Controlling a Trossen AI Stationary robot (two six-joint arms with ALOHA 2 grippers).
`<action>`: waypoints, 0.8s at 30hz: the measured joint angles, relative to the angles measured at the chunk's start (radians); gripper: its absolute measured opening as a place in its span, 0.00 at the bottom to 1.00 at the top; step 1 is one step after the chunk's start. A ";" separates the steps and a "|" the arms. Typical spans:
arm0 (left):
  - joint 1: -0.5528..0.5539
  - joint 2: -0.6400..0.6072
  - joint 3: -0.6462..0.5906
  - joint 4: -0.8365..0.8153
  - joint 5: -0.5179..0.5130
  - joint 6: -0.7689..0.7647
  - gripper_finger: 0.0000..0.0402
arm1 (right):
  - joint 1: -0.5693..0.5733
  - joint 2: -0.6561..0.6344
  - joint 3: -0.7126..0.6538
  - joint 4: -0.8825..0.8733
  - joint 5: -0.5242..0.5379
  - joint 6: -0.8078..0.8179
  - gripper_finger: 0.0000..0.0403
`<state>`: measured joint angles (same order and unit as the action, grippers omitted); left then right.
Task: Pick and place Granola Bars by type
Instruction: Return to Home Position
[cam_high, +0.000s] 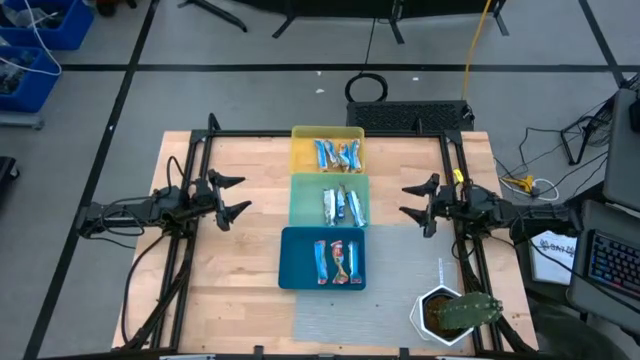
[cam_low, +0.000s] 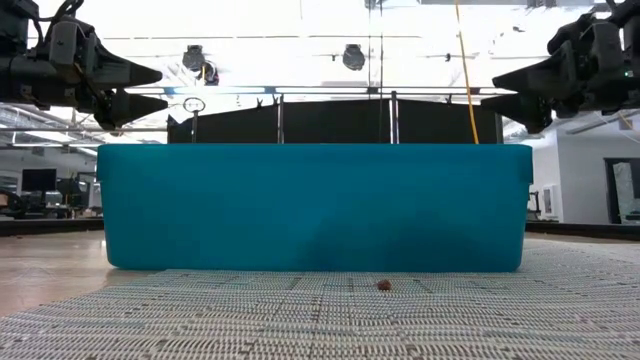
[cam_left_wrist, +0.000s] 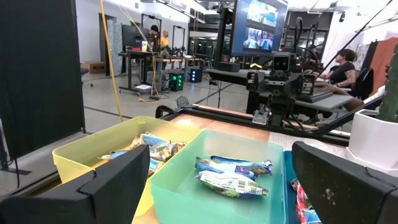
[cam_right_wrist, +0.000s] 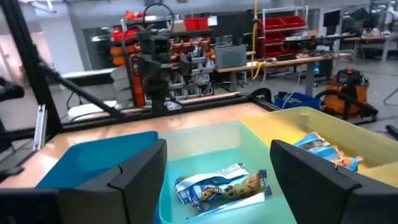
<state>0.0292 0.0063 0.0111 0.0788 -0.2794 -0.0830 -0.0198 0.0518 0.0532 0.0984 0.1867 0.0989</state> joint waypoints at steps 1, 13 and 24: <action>0.000 0.000 0.000 0.000 0.000 0.000 0.98 | -0.006 -0.015 -0.001 -0.015 0.000 0.011 0.69; 0.000 0.000 0.000 0.000 0.000 0.000 0.98 | -0.020 -0.051 -0.037 -0.043 0.022 0.095 0.69; 0.000 0.000 0.000 0.000 0.000 0.000 0.98 | -0.020 -0.051 -0.038 -0.042 0.051 -0.007 0.69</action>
<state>0.0292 0.0063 0.0111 0.0788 -0.2794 -0.0830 -0.0399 0.0006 0.0154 0.0563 0.2375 0.0917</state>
